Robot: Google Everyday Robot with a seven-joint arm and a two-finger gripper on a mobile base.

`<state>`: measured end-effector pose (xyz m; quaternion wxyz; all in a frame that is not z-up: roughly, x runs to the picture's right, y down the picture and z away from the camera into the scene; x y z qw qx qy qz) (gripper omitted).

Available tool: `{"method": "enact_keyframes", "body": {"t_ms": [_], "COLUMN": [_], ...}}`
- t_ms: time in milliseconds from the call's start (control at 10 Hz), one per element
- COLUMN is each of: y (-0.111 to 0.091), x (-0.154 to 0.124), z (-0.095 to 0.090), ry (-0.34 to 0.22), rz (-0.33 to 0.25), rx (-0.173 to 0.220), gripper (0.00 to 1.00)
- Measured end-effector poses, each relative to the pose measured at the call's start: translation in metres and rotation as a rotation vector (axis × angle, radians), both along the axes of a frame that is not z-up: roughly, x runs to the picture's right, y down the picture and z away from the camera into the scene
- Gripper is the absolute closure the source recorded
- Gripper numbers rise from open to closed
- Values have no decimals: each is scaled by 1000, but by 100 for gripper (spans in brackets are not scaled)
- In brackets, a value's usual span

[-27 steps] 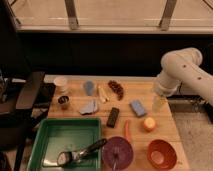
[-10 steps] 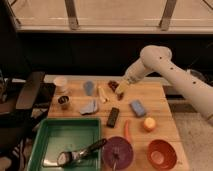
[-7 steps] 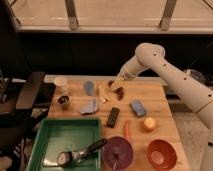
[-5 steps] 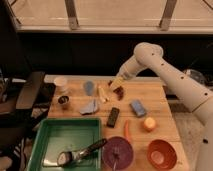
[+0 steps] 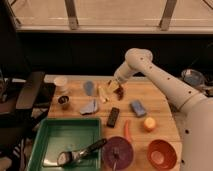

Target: Place banana in tray

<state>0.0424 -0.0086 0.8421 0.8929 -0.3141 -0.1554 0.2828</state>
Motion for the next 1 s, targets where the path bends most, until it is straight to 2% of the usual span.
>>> {"method": "enact_keyframes", "body": {"t_ms": [300,700,1000], "y": [7,-2,2], "x": [-23,-36,-34], "z": [21,45,63], "ry": [-13,-26,-25], "rz": [-49,-77,-78], "rx": [-8,-14,-38], "gripper": [35,35,35]}}
